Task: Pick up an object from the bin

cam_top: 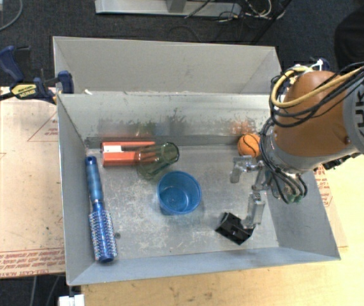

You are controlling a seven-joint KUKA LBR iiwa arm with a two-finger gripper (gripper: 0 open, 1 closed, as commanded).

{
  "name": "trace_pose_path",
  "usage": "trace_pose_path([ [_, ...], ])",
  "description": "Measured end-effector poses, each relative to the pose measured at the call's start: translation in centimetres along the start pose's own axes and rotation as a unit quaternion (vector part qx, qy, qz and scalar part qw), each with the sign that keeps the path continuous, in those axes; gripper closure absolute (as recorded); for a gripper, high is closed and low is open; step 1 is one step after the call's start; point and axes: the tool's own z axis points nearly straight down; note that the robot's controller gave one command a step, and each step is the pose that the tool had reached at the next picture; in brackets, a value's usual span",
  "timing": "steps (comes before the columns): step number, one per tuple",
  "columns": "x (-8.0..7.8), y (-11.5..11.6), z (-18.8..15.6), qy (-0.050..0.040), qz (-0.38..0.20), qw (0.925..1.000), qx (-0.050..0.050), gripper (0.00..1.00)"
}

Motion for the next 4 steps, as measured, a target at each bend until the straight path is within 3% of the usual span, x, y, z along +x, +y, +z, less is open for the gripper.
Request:
trace_pose_path([
  [1,-0.2,0.0,-0.4,-0.0041,-0.001,1.0000,0.000,0.00],
  [2,1.5,-2.0,3.9,-0.0064,-0.015,0.9999,0.000,0.00],
  [3,2.2,-4.0,8.4,-0.0024,0.040,0.9992,0.000,0.00],
  [4,0.8,-3.3,10.1,-0.0064,0.141,0.9900,-0.001,0.00],
])
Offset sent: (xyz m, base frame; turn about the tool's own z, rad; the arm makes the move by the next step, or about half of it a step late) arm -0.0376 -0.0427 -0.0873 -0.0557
